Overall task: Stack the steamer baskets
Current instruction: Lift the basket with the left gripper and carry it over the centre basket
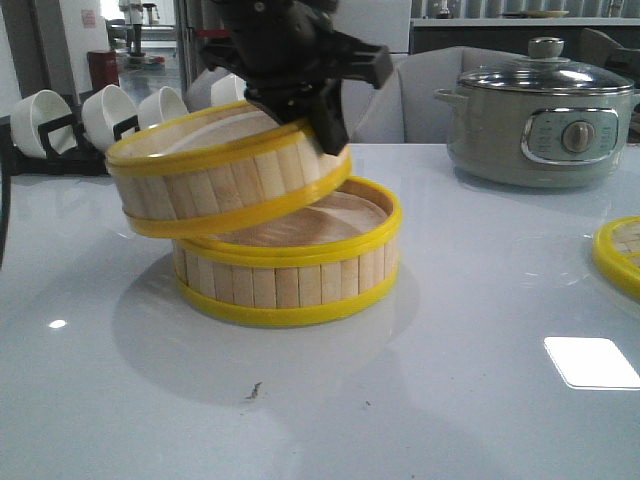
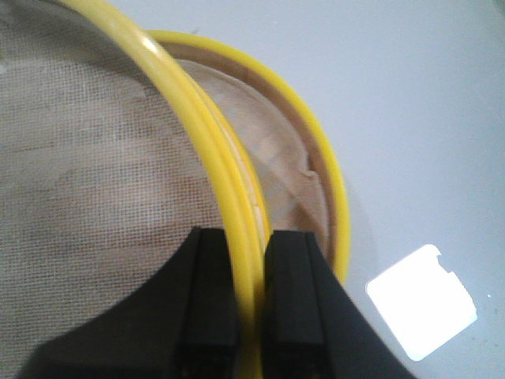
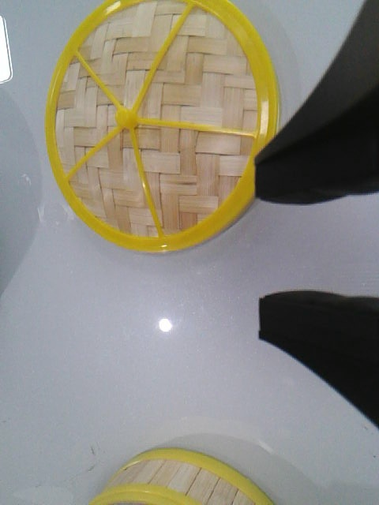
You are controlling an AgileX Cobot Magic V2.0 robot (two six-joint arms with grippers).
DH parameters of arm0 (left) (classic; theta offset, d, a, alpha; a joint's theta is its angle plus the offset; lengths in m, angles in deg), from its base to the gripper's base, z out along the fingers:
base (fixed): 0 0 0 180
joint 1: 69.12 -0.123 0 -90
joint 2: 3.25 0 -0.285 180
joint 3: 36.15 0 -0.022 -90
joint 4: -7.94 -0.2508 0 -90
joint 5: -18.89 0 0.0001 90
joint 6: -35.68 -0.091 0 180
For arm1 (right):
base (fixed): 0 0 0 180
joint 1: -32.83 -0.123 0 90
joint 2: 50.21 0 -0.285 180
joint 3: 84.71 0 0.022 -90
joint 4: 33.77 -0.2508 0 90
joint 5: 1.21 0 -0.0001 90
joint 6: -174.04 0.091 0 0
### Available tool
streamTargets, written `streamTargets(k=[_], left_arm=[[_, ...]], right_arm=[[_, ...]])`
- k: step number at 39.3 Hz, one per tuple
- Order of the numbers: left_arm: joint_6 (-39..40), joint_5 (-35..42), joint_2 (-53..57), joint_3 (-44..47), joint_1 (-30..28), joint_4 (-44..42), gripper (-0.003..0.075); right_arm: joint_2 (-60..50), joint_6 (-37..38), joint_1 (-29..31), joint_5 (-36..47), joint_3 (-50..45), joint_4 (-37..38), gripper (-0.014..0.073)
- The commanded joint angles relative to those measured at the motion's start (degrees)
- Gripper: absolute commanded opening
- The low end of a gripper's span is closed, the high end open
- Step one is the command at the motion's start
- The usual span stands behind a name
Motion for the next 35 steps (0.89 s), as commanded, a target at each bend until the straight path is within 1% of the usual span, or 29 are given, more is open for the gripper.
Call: streamTargets(k=[1, 8, 16, 35], left_arm=[[-0.4, 4.6, 2.3, -2.2, 2.4, -0.8, 0.0088], [-0.4, 5.7, 0.4, -2.2, 4.5, -0.8, 0.0088], [-0.4, 7.3, -0.5, -2.2, 5.7, 0.3, 0.0088], [-0.4, 7.2, -0.6, -2.2, 5.8, 0.7, 0.0088]], right_arm=[[-0.5, -0.4, 0.0, 4.3, 2.0, 0.7, 0.0382], [-0.5, -0.4, 0.0, 4.2, 2.0, 0.7, 0.0382], [-0.5, -0.4, 0.0, 3.6, 2.0, 0.7, 0.0382], [-0.5, -0.4, 0.0, 2.6, 2.0, 0.7, 0.0382]])
